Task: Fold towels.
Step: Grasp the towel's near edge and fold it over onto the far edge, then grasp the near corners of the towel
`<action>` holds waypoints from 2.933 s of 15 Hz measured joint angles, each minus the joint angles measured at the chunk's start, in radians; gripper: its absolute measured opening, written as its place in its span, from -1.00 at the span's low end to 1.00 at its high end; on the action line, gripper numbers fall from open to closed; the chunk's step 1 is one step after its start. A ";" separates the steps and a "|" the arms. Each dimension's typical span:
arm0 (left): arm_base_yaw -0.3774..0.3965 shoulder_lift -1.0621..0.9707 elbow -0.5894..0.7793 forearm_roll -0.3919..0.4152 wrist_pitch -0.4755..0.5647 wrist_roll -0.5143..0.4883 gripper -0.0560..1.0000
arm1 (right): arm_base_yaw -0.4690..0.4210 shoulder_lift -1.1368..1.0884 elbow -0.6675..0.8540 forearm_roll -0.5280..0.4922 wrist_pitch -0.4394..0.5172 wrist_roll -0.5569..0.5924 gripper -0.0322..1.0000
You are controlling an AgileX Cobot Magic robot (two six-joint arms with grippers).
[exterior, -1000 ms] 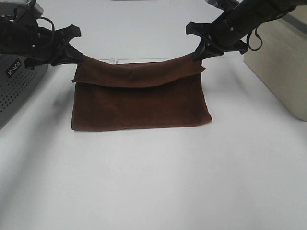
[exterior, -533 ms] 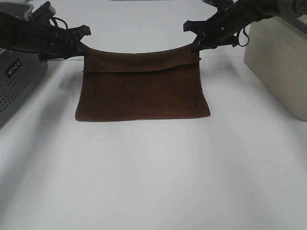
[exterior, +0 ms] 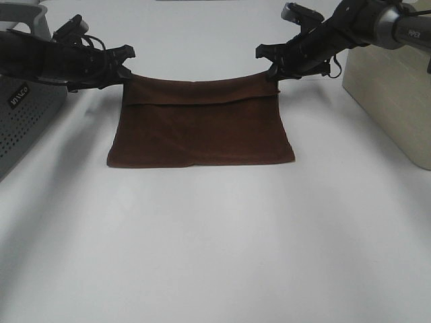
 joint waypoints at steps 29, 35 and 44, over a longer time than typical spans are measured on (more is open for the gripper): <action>0.021 -0.288 0.436 0.519 0.347 -0.470 0.63 | -0.013 -0.336 0.432 -0.106 0.483 0.148 0.48; -0.001 -0.239 0.429 0.493 0.272 -0.451 0.60 | -0.013 -0.240 0.432 -0.052 0.422 0.097 0.48; -0.047 -0.173 0.379 0.429 0.260 -0.432 -0.42 | -0.013 -0.181 0.432 0.042 0.350 0.052 -0.06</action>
